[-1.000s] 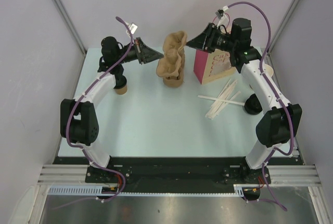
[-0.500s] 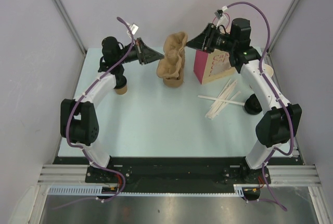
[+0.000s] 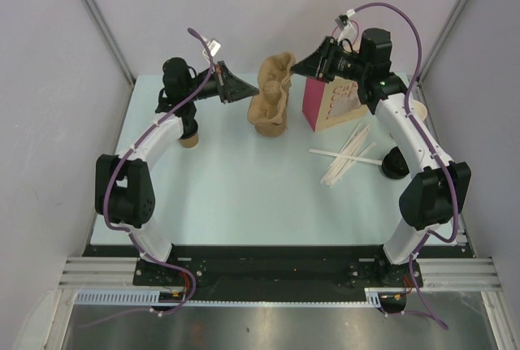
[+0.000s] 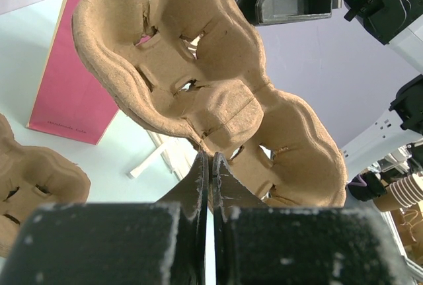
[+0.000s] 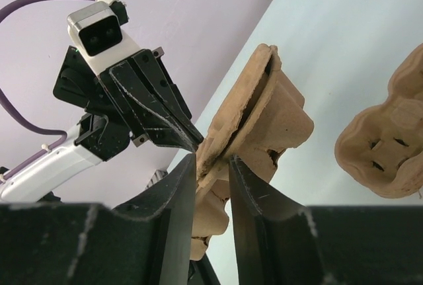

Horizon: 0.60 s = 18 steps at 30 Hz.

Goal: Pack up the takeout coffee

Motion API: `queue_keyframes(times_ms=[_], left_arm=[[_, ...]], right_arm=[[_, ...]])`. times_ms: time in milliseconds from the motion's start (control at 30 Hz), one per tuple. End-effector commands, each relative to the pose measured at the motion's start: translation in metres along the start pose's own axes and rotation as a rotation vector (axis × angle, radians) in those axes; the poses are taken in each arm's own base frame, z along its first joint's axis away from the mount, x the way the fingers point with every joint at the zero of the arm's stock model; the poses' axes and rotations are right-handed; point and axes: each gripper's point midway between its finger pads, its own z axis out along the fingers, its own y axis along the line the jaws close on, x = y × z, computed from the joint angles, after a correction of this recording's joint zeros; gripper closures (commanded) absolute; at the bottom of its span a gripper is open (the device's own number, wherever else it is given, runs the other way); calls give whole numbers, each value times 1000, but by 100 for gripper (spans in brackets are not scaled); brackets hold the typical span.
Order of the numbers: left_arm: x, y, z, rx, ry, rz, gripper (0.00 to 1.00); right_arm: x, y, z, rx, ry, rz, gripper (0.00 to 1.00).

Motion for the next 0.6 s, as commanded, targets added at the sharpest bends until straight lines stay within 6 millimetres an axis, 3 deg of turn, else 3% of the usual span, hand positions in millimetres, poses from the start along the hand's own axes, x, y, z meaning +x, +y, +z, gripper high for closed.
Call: queue_keyframes(times_ms=[0,467,567], left_arm=[[-11,-19,-1,43,-15,71,100],[-20,-16,-5,54,-56,12,100],[-19,-14,-5,48,-54,12,100]], right_arm=[[-4,8,0,-32,-11,-19,67],[-9,7,-9,-30,-27,-15,67],[-9,10,-8,-44,-24,-14,62]])
